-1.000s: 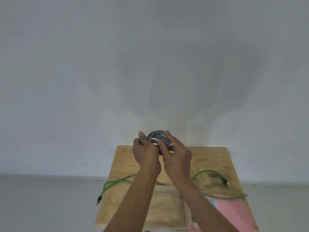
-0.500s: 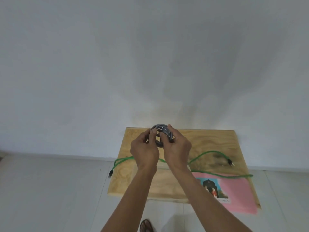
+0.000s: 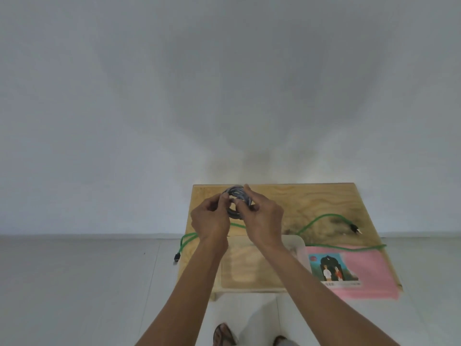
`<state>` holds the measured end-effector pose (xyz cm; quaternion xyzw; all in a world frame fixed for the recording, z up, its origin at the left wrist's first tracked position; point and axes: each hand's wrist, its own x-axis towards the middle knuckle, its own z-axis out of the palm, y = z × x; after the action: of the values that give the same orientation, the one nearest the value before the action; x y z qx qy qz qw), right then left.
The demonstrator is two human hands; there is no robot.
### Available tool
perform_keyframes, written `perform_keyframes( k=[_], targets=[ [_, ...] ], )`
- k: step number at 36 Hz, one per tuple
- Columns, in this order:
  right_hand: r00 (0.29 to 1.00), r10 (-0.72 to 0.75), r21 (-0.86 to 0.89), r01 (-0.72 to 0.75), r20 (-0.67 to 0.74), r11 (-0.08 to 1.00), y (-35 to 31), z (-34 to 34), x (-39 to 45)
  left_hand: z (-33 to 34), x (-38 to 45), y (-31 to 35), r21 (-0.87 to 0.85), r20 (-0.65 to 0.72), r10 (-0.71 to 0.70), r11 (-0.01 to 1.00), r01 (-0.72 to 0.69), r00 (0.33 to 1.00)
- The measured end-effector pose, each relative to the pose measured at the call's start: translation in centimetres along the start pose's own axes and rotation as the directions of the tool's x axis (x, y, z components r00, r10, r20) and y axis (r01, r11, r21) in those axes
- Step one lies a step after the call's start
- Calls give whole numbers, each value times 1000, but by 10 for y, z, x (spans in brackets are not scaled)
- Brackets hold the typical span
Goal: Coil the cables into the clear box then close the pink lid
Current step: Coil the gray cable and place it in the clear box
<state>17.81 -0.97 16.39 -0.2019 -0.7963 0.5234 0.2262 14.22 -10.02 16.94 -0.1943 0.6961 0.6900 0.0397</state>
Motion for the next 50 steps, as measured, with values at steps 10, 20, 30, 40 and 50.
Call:
perform_keyframes(
  k=[10,20,30,40,50],
  targets=[
    [958,280,25,-279,-55,960,54,12,-41,-37,29,-38,200,141,-139,974,109,980],
    [899,438,-142,-433,8,890,111,26,-68,-50,52,-101,499,157,-236,857,129,959],
    [777,625,-240,-593,82,769,166,71,-70,-49,59,-144,597,191,-333,786,160,924],
    [809,583,-365,-522,74,771,167,93,-67,-49,64,-158,575,202,-312,805,145,928],
    [801,594,-371,-531,74,762,163,91,-69,-49,65,-160,596,203,-320,790,142,925]
  ],
)
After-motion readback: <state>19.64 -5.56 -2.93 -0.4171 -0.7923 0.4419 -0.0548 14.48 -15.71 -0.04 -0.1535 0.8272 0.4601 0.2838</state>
